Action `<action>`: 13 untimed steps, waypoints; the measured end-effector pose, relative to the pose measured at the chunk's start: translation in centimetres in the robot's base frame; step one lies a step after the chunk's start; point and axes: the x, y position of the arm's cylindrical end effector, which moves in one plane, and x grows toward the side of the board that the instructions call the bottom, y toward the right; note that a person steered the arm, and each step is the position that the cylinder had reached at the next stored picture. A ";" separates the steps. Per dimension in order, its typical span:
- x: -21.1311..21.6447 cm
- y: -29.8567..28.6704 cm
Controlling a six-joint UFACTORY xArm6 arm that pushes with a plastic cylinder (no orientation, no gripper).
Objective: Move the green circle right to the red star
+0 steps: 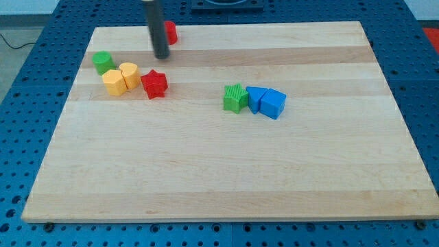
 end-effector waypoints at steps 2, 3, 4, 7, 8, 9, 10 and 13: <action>-0.1 -13.7; 2.8 -13.5; 7.1 -11.7; 3.4 -9.3; 3.4 -13.8; 3.5 -13.8; 3.0 -13.8; 0.5 -6.9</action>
